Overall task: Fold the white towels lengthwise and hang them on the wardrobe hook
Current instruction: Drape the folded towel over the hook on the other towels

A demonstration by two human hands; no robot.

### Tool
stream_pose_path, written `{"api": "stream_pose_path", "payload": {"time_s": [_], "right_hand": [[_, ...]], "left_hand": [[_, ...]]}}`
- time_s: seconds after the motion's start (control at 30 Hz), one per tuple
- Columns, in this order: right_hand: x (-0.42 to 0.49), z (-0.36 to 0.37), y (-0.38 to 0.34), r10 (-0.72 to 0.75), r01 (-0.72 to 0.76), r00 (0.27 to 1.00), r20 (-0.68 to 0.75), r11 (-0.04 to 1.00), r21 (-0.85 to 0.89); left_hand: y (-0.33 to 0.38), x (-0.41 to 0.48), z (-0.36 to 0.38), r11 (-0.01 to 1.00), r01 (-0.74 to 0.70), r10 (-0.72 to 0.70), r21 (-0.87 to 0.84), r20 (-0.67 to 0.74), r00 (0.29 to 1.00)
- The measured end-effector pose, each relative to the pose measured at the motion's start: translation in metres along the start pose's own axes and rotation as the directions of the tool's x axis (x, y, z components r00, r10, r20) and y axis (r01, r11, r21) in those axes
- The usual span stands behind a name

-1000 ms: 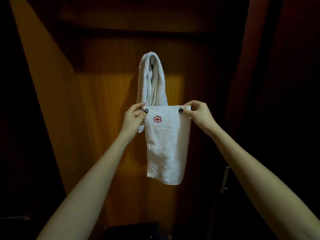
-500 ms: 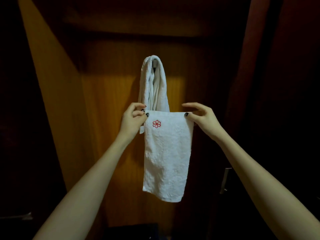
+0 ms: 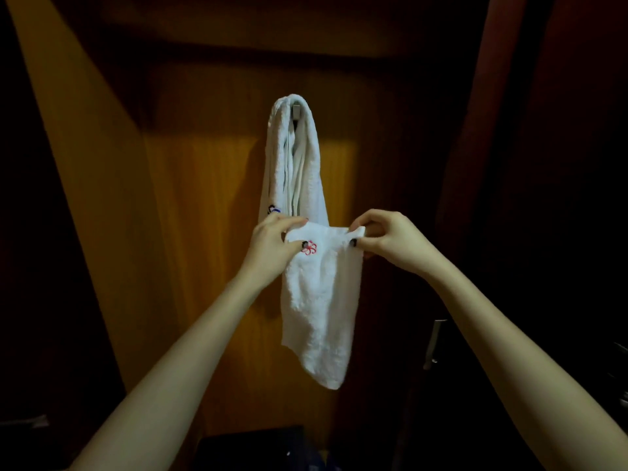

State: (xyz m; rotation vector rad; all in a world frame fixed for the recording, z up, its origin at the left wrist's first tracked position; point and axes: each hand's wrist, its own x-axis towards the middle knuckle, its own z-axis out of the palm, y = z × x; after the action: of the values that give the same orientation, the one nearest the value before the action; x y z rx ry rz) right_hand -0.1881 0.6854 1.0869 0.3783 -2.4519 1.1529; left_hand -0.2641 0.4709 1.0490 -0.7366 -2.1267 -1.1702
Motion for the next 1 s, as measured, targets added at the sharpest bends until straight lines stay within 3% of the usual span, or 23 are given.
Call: {"api": "stream_pose_path", "payload": {"time_s": [0.07,0.17,0.23,0.37,0.57,0.77,0.87,0.93,1.0], "right_hand": [[-0.001,-0.001,0.009,0.006,-0.005,0.994,-0.107,1.0,0.017],[-0.003,0.002,0.025,0.062,-0.031,0.986,-0.156,0.981,0.19],[-0.001,0.005,0.034,0.071,-0.025,0.975,-0.212,0.977,0.213],[0.003,0.009,0.04,0.047,-0.001,0.946,-0.32,0.99,0.142],[0.003,0.011,0.037,-0.082,0.103,0.96,-0.267,0.992,0.067],[0.0,0.021,0.044,-0.206,0.159,0.898,-0.389,0.976,-0.151],[-0.003,0.024,0.049,-0.232,0.193,0.893,-0.386,0.971,-0.138],[-0.005,0.024,0.052,-0.209,0.166,0.929,-0.306,0.973,-0.162],[-0.005,0.023,0.056,-0.169,0.116,0.96,-0.222,0.966,-0.232]], "left_hand": [[-0.003,-0.001,-0.003,0.998,-0.03,0.028,-0.046,-0.042,0.999],[-0.005,-0.007,-0.005,0.977,-0.066,0.054,-0.204,-0.066,0.996],[-0.004,-0.009,-0.001,0.972,-0.064,0.049,-0.228,-0.069,0.996],[-0.004,-0.009,0.01,0.98,-0.005,0.021,-0.199,0.078,0.997],[0.001,-0.011,0.028,0.998,-0.029,0.027,-0.051,-0.035,0.999],[0.003,-0.012,0.049,0.99,-0.044,0.043,0.134,0.008,0.999],[0.003,-0.012,0.056,0.999,-0.02,0.022,0.039,-0.049,0.999],[0.003,-0.009,0.056,0.998,-0.032,0.029,-0.054,-0.053,0.998],[0.004,-0.004,0.054,0.997,-0.078,0.078,-0.019,-0.022,0.997]]}}
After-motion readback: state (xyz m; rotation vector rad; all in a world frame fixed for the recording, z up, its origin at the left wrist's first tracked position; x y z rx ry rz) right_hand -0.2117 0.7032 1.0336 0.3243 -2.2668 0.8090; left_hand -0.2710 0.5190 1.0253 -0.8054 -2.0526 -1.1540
